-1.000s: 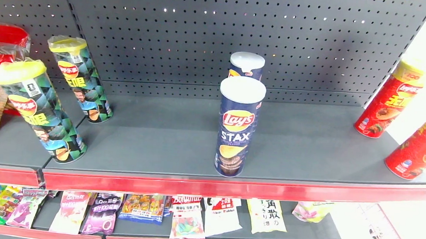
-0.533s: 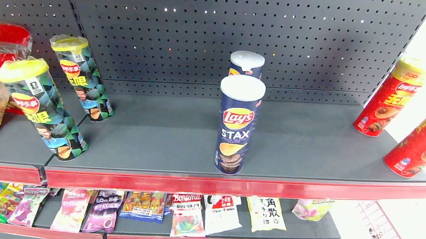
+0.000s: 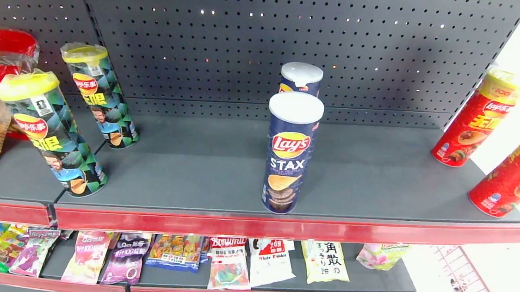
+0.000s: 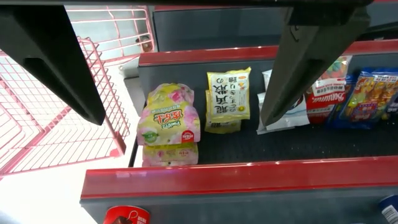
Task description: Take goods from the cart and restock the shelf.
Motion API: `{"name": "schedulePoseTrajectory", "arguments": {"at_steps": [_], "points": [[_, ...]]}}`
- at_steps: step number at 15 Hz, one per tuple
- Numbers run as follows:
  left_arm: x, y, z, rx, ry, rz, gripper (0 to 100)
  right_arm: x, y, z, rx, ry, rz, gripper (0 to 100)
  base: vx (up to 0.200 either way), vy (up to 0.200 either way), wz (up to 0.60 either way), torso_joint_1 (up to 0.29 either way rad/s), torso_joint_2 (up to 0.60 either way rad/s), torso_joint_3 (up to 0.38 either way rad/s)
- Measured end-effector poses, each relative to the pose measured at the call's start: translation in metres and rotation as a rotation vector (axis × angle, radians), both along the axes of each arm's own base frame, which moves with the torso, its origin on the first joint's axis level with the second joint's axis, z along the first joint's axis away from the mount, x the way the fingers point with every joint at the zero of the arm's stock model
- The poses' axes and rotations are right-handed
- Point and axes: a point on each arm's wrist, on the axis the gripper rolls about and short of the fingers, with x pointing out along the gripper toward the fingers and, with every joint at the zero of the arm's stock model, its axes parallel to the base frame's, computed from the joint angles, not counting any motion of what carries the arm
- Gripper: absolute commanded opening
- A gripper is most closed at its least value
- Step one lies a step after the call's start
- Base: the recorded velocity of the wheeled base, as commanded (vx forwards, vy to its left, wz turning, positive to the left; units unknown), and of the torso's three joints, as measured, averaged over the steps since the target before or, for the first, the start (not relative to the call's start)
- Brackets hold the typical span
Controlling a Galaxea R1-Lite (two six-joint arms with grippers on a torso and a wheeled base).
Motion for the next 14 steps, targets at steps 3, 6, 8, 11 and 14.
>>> {"name": "schedulePoseTrajectory", "arguments": {"at_steps": [3,6,8,11,14], "points": [[0.0000,0.0000,0.0000,0.000,0.000,0.000,100,0.0000,0.0000,0.0000,-0.003,0.000,0.000,100,0.000,0.000,0.00,0.000,0.00,0.000],[0.0000,0.0000,0.0000,0.000,0.000,0.000,100,0.0000,0.0000,0.0000,0.000,0.000,0.000,100,0.000,0.000,0.00,0.000,0.00,0.000],[0.0000,0.0000,0.0000,0.000,0.000,0.000,100,0.0000,0.0000,0.0000,0.001,0.000,-0.001,100,0.000,0.000,0.00,0.000,0.00,0.000],[0.0000,0.0000,0.0000,0.000,0.000,0.000,100,0.0000,0.0000,0.0000,-0.001,0.000,-0.001,100,0.000,0.000,0.00,0.000,0.00,0.000],[0.0000,0.0000,0.0000,0.000,0.000,0.000,100,0.0000,0.0000,0.0000,-0.001,0.000,-0.001,100,0.000,0.000,0.00,0.000,0.00,0.000]]}}
